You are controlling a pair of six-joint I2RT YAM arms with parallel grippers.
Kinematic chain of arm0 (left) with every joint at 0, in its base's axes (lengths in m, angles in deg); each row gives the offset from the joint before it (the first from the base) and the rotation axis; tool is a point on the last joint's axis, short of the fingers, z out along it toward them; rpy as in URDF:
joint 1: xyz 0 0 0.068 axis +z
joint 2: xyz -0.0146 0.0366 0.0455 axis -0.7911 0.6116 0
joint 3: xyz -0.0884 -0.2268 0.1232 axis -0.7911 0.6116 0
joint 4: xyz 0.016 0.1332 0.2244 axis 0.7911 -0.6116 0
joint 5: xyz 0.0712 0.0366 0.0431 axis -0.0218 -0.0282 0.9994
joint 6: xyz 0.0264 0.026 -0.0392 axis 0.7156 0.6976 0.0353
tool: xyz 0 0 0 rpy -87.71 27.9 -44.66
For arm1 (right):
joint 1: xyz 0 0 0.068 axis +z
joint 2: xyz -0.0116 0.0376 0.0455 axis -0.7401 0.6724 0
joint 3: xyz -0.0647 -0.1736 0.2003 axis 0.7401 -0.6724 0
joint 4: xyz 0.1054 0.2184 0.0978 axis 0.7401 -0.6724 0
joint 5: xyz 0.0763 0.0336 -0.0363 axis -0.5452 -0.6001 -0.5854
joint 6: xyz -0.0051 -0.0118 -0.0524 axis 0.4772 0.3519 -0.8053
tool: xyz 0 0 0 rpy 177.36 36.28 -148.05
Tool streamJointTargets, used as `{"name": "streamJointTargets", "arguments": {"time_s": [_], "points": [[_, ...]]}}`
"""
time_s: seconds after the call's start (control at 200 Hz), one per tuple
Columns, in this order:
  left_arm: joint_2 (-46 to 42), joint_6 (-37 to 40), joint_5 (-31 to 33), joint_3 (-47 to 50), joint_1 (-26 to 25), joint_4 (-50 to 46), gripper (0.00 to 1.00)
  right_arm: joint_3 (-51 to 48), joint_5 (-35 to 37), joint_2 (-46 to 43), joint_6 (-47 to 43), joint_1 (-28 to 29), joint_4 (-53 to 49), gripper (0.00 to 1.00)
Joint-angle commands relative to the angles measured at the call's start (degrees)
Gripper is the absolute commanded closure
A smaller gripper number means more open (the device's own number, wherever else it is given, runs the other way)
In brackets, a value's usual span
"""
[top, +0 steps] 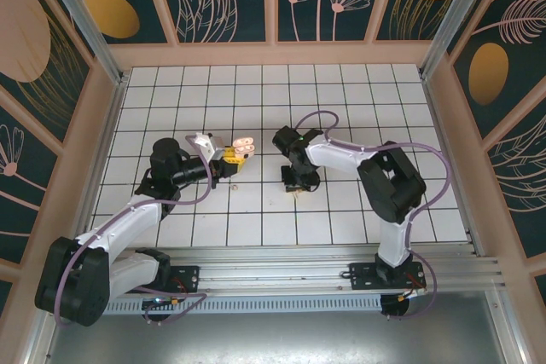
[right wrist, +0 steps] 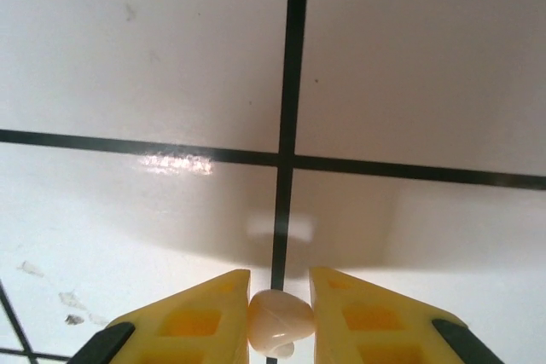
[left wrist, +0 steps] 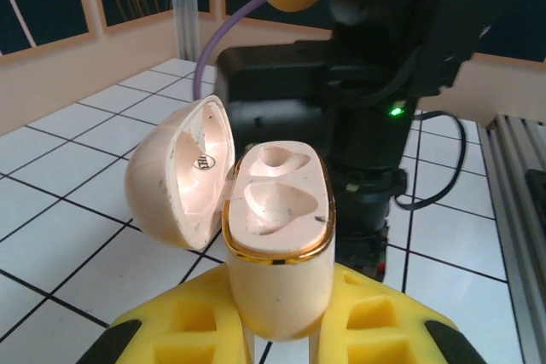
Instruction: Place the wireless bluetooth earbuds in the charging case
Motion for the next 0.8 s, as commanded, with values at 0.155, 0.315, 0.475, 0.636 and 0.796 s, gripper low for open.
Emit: {"name": "streamJointTargets", "arguments": {"time_s": [0.155, 0.315, 0.475, 0.636, 0.796], "points": [[0.08, 2.13, 2.37, 2.74, -0.57, 7.70, 0.93, -5.95, 6.05, -14.91, 7.57, 0.64, 17.57, 0.78], [-0.68, 6.60, 5.16, 2.60, -1.23, 8.79, 0.93, -7.97, 9.47, -21.30, 7.39, 2.38, 28.54, 0.79], [-2.23, 12.34, 7.96, 3.13, -1.54, 6.88, 0.93, -8.60, 11.62, -26.06, 4.80, 4.67, 34.33, 0.79], [-3.64, 14.13, 9.94, 4.05, -1.63, 7.34, 0.93, -10.18, 12.11, -30.54, 3.42, 6.34, 40.28, 0.79], [-3.85, 14.32, 9.93, 4.37, -1.93, 7.62, 0.93, -11.57, 10.94, -32.08, 2.57, 8.24, 46.96, 0.79]]}}
